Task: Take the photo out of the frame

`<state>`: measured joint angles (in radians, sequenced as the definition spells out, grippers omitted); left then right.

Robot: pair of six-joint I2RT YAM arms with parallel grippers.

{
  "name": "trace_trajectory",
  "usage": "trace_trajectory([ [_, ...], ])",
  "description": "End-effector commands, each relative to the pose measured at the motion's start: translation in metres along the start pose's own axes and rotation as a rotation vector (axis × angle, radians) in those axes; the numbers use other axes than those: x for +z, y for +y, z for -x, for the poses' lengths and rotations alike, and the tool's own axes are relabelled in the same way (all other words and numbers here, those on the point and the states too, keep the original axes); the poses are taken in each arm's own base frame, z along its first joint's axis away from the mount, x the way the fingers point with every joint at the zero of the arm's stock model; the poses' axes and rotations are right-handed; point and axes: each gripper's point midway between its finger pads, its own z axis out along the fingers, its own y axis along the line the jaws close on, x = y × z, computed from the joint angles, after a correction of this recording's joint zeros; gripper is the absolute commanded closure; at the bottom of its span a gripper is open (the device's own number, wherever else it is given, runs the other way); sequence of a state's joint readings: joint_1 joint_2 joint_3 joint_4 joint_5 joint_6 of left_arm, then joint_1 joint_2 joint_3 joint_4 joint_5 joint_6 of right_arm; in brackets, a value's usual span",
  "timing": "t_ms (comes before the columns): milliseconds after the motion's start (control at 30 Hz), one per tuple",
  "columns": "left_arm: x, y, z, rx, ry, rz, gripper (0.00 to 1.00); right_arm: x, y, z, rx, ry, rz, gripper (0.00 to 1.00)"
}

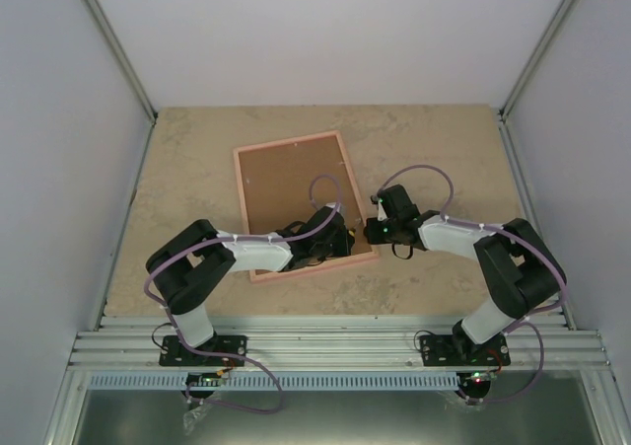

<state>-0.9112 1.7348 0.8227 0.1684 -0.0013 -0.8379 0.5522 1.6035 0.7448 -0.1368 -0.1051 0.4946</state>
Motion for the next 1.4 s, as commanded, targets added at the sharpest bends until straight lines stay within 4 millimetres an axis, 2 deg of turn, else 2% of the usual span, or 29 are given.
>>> trace_trajectory([
  [0, -0.003, 0.031, 0.036, -0.075, -0.188, 0.133, 1.00, 0.005, -0.001, -0.021, 0.002, 0.073, 0.013, 0.87],
  [333, -0.013, 0.037, 0.044, -0.107, -0.248, 0.159, 1.00, 0.007, -0.001, -0.021, 0.010, 0.075, 0.012, 0.89],
  [700, -0.025, 0.003, 0.025, -0.065, -0.131, -0.030, 1.00, 0.008, -0.002, -0.022, 0.010, 0.074, 0.010, 0.89],
  [867, -0.018, -0.009, 0.015, -0.036, -0.077, -0.071, 1.00, 0.009, -0.002, -0.022, 0.010, 0.077, 0.007, 0.89],
  [1100, -0.002, -0.014, 0.005, -0.033, -0.020, -0.083, 1.00, 0.011, -0.003, -0.023, 0.011, 0.082, 0.004, 0.89],
  [1367, 0.009, -0.004, 0.002, -0.044, -0.015, -0.028, 1.00, 0.012, -0.002, -0.025, 0.010, 0.089, 0.009, 0.90],
])
